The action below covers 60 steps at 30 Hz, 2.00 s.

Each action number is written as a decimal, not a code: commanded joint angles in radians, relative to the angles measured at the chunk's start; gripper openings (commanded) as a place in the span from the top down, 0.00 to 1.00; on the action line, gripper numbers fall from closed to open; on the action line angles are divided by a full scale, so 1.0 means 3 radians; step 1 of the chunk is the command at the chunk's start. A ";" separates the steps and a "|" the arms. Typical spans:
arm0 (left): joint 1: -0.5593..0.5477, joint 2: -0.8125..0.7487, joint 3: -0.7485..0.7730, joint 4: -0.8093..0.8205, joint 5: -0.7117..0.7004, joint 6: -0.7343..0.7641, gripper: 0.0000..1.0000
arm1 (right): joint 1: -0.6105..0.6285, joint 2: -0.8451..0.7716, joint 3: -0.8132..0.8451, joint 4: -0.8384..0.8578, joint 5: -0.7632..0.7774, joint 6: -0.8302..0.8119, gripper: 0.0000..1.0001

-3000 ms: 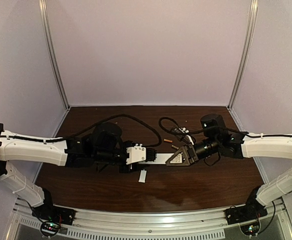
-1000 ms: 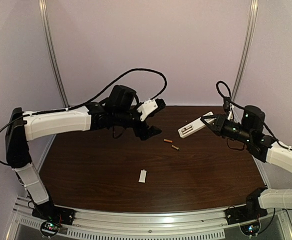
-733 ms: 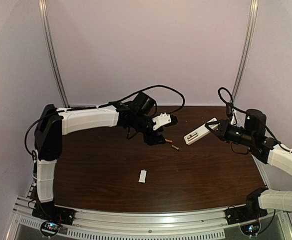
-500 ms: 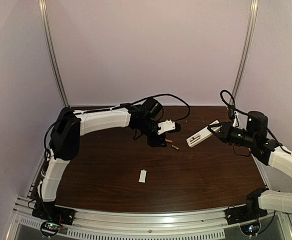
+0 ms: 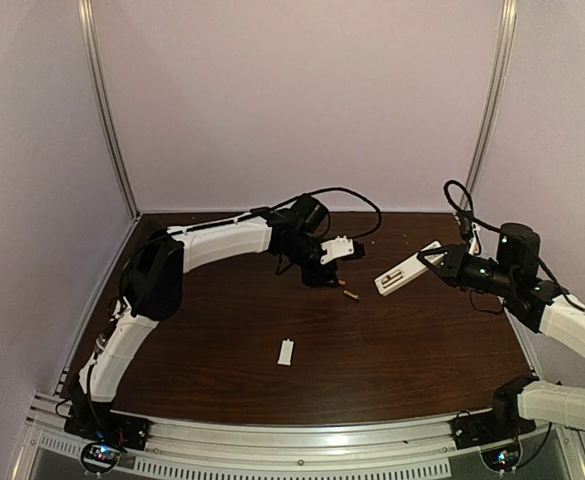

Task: Load the batteries into the remote control
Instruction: Move the battery to the center of the board.

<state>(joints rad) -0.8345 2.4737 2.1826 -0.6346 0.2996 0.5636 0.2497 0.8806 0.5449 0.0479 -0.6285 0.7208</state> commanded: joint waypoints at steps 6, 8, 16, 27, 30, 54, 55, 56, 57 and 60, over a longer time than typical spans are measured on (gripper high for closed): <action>0.0119 0.0293 0.0184 0.0253 0.0324 -0.0110 0.53 | -0.0045 -0.0016 -0.0031 -0.0016 -0.0068 -0.0040 1.00; 0.0136 0.0345 0.0219 0.0278 0.0365 -0.0124 0.53 | -0.0050 0.0001 -0.0035 -0.0011 -0.0072 -0.0044 1.00; 0.0220 0.0543 0.0415 0.0374 0.0488 -0.0235 0.53 | -0.0064 0.0044 -0.0037 -0.0001 -0.0097 -0.0056 1.00; 0.0310 0.0674 0.0490 0.0371 0.0801 -0.0285 0.64 | -0.0085 0.0078 -0.0023 -0.0015 -0.0104 -0.0068 1.00; 0.0307 0.0706 0.0554 0.0356 0.0794 -0.0299 0.64 | -0.0089 0.0079 -0.0026 -0.0013 -0.0104 -0.0066 1.00; 0.0302 0.0749 0.0496 -0.0253 0.0549 -0.0175 0.93 | -0.0101 0.0061 0.0022 -0.0017 -0.0134 -0.0034 1.00; 0.0309 0.0709 0.0424 -0.0233 0.0516 -0.0204 0.95 | -0.0100 0.0061 0.0027 -0.0016 -0.0138 -0.0029 1.00; 0.0326 0.0663 0.0350 -0.0217 0.0491 -0.0238 0.97 | -0.0100 0.0061 0.0028 -0.0008 -0.0143 -0.0026 1.00; 0.0344 0.0623 0.0284 -0.0203 0.0454 -0.0286 0.99 | -0.0097 0.0056 0.0031 -0.0002 -0.0148 -0.0018 1.00; 0.0427 0.0434 0.0007 -0.0205 0.0387 -0.0487 1.00 | -0.0097 0.0058 0.0038 0.0008 -0.0157 -0.0010 1.00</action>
<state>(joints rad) -0.7429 2.6537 2.2932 -0.6254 0.4671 0.4835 0.2283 0.9043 0.5449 0.0391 -0.6567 0.7105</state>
